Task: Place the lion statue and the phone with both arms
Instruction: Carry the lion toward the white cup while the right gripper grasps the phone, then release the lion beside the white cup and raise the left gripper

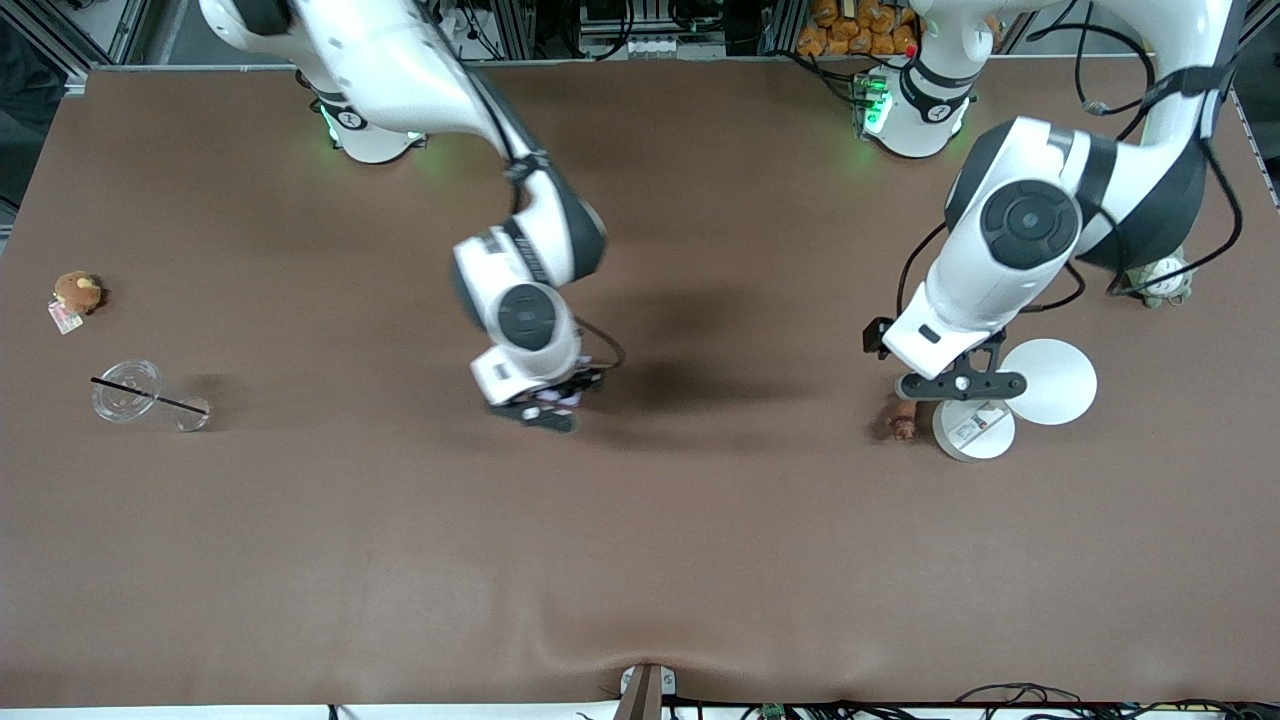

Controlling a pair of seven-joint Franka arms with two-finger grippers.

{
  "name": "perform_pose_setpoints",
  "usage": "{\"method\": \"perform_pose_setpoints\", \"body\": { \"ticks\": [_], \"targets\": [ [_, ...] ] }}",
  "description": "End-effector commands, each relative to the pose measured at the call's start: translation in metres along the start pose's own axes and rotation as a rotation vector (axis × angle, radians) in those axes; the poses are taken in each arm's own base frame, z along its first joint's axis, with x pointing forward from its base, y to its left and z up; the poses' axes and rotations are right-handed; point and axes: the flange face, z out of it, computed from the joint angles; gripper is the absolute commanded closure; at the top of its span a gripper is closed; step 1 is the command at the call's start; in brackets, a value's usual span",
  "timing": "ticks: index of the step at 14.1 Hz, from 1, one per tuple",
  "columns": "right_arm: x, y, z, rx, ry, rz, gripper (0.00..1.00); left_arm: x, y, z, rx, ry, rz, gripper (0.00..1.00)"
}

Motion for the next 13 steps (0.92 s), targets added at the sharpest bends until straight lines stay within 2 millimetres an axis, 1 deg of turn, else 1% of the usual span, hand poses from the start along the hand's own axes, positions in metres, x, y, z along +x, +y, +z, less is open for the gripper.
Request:
{"method": "perform_pose_setpoints", "body": {
  "ticks": [1,2,4,5,7,9,10,11,12,13],
  "targets": [
    [0.053,0.076,-0.029,0.027,-0.038,-0.016,0.76,-0.013,-0.005,-0.030,-0.013,0.018,-0.017,0.00],
    [0.074,0.103,-0.031,0.035,-0.041,-0.058,0.76,-0.018,-0.005,-0.037,-0.012,0.003,-0.020,0.00],
    [0.117,0.171,-0.026,0.045,-0.062,-0.159,0.76,-0.024,-0.010,-0.044,0.010,-0.053,-0.007,0.00],
    [0.135,0.202,-0.022,0.051,-0.068,-0.190,0.76,-0.022,-0.013,-0.052,0.004,-0.044,0.000,0.00],
    [0.167,0.273,-0.012,0.069,-0.081,-0.212,0.75,-0.020,-0.017,-0.065,0.001,-0.033,0.001,0.00],
    [0.183,0.316,-0.004,0.078,-0.072,-0.227,0.75,-0.018,-0.021,-0.069,-0.001,-0.027,-0.005,0.00],
    [0.191,0.339,0.005,0.070,-0.076,-0.231,0.75,-0.017,-0.025,-0.070,-0.001,-0.025,0.001,0.00],
    [0.199,0.364,0.017,0.043,-0.072,-0.258,0.75,-0.015,-0.036,-0.077,-0.003,-0.017,-0.005,0.00],
    [0.207,0.382,0.033,0.026,-0.062,-0.284,0.75,-0.015,-0.044,-0.085,0.001,-0.030,-0.008,0.00],
    [0.213,0.391,0.048,0.021,-0.053,-0.299,0.75,-0.014,-0.050,-0.092,0.001,-0.035,-0.011,0.00]
  ]
}}
